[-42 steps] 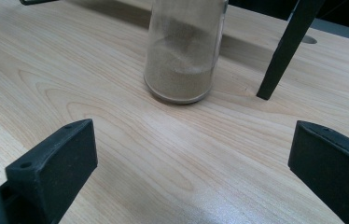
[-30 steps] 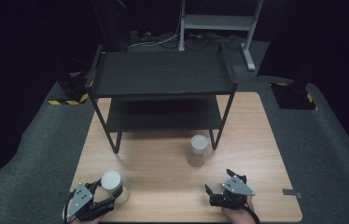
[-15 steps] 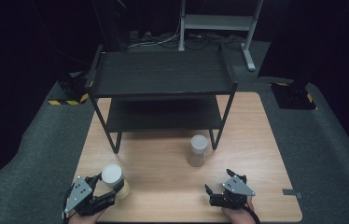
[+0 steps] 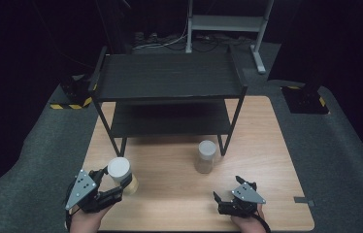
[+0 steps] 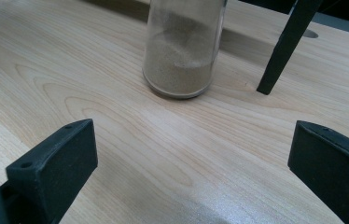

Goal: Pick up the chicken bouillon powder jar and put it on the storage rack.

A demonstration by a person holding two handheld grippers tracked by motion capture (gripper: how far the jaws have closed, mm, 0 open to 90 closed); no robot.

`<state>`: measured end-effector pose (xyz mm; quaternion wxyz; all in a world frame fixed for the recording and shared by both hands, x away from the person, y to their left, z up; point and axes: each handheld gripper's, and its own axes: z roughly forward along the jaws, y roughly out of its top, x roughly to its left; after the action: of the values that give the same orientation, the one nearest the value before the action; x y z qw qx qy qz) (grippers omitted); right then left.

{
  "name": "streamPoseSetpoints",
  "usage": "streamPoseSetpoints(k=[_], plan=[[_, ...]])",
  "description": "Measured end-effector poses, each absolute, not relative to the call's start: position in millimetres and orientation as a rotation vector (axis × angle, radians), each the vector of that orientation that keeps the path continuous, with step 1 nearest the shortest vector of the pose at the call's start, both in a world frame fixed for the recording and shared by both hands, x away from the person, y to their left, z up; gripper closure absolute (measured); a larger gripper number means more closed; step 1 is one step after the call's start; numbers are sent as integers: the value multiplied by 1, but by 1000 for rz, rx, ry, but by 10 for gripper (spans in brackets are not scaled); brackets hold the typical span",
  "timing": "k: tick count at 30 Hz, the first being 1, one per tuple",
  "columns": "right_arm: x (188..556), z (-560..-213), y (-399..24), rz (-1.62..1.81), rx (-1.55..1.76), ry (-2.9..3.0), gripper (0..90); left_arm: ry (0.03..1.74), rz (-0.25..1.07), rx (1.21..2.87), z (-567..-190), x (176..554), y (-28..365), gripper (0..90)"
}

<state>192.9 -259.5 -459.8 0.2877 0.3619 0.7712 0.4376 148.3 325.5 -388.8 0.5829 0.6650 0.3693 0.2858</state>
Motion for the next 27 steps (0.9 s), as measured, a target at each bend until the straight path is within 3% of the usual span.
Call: streamPoseSetpoints(k=[27], plan=[[194, -460, -261, 1176, 970, 2063, 6, 812, 682, 1519, -340, 181, 310, 339]])
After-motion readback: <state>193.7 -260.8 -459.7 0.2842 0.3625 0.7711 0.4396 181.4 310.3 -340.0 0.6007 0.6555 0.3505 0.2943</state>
